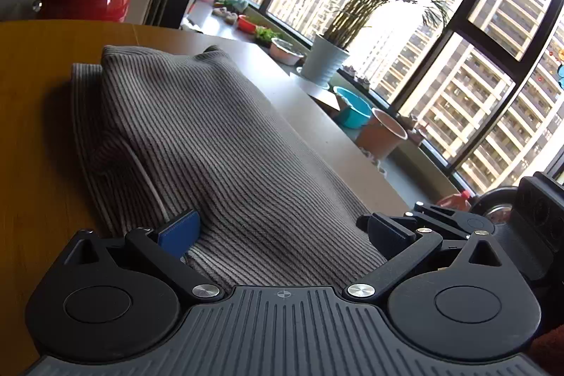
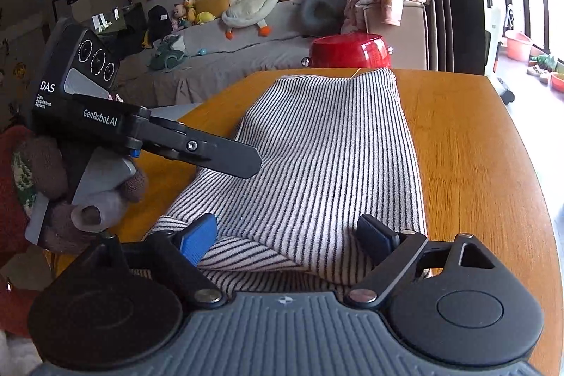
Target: Fold clothes
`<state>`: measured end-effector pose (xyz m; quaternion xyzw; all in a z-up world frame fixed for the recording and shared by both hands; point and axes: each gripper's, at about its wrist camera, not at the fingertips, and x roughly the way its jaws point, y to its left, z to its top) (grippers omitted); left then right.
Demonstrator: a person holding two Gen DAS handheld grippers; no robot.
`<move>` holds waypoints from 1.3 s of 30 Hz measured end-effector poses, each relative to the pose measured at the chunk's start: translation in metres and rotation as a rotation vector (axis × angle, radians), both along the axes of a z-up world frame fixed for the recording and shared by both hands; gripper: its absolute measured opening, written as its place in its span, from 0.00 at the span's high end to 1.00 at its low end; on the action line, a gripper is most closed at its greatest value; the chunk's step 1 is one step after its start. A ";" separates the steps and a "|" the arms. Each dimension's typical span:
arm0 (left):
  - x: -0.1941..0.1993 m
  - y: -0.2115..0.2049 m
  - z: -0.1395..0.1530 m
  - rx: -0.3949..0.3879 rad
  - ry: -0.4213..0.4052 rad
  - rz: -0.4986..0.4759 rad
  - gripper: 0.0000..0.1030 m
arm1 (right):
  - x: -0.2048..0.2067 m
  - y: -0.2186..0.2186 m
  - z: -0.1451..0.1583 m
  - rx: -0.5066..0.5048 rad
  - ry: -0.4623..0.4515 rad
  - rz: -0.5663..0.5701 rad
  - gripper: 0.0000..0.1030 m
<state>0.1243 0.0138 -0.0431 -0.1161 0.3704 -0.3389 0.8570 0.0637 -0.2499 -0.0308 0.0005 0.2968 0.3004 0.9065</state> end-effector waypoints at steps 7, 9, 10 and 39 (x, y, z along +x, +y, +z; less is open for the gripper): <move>-0.004 0.011 -0.006 -0.051 0.004 0.010 0.00 | 0.006 -0.015 0.014 0.004 -0.031 -0.032 0.17; -0.004 0.012 -0.007 -0.046 0.000 0.008 0.00 | 0.012 -0.019 0.001 0.008 0.033 -0.058 0.19; -0.004 0.012 -0.007 -0.043 -0.003 0.007 0.00 | 0.012 -0.020 -0.006 0.019 0.048 -0.060 0.19; -0.016 0.018 0.011 0.018 -0.025 0.076 0.00 | -0.021 0.006 0.012 -0.186 -0.065 0.072 0.30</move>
